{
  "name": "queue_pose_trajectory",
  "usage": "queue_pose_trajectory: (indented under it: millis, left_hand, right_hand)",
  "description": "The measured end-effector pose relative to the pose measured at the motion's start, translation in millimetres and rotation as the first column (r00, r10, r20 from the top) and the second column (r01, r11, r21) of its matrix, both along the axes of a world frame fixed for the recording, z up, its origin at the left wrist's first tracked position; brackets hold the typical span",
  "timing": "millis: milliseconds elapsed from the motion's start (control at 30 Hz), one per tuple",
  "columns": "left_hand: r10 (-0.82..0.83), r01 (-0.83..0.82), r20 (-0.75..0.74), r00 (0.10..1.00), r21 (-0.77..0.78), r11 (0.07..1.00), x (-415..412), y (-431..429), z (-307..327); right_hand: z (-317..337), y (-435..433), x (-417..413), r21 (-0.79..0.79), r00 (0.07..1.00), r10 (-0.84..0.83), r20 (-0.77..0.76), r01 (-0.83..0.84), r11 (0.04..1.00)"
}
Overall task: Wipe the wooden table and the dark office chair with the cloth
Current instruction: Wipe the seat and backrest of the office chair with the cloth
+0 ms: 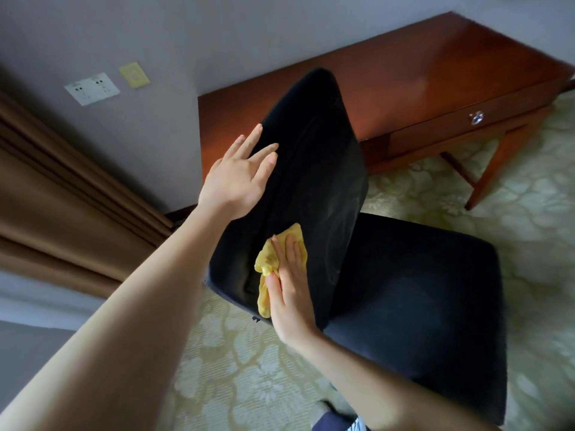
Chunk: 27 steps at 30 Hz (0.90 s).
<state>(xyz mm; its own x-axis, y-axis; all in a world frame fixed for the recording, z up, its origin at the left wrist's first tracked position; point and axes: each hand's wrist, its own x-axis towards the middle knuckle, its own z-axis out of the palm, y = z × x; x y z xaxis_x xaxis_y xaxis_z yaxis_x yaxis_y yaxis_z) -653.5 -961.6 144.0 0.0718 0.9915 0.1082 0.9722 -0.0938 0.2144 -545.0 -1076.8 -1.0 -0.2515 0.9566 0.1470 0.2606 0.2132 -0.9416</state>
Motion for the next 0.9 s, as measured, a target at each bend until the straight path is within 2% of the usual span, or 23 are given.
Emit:
queue_pose_trajectory:
  millis: [67,133,400,567,733,900]
  left_hand:
    - [0.001,-0.001,0.03,1.0,0.006,1.0,1,-6,-1]
    - [0.0,-0.001,0.038,0.999,0.016,1.0,3,-12,-1]
    - [0.022,-0.022,-0.096,0.995,-0.003,1.0,11,-25,-2]
    - [0.033,-0.031,-0.173,0.984,0.013,0.999,16,-29,-1]
    - [0.068,-0.064,-0.202,0.977,0.024,0.998,14,-30,0]
    - [0.075,-0.071,-0.205,0.976,0.027,0.997,15,-28,1]
  right_hand:
    - [4,5,-5,-0.128,0.989,-0.091,-0.114,0.077,0.989]
    - [9,17,-4,-0.172,0.977,-0.149,-0.15,0.122,0.977]
    - [23,98,18,-0.171,0.991,-0.041,-0.131,0.018,0.985]
    - [36,157,24,-0.167,0.998,-0.058,-0.021,0.054,0.984]
    - [35,205,28,-0.115,0.998,-0.047,-0.052,0.04,0.993]
    - [38,257,37,-0.119,0.995,-0.098,0.0,0.098,0.988]
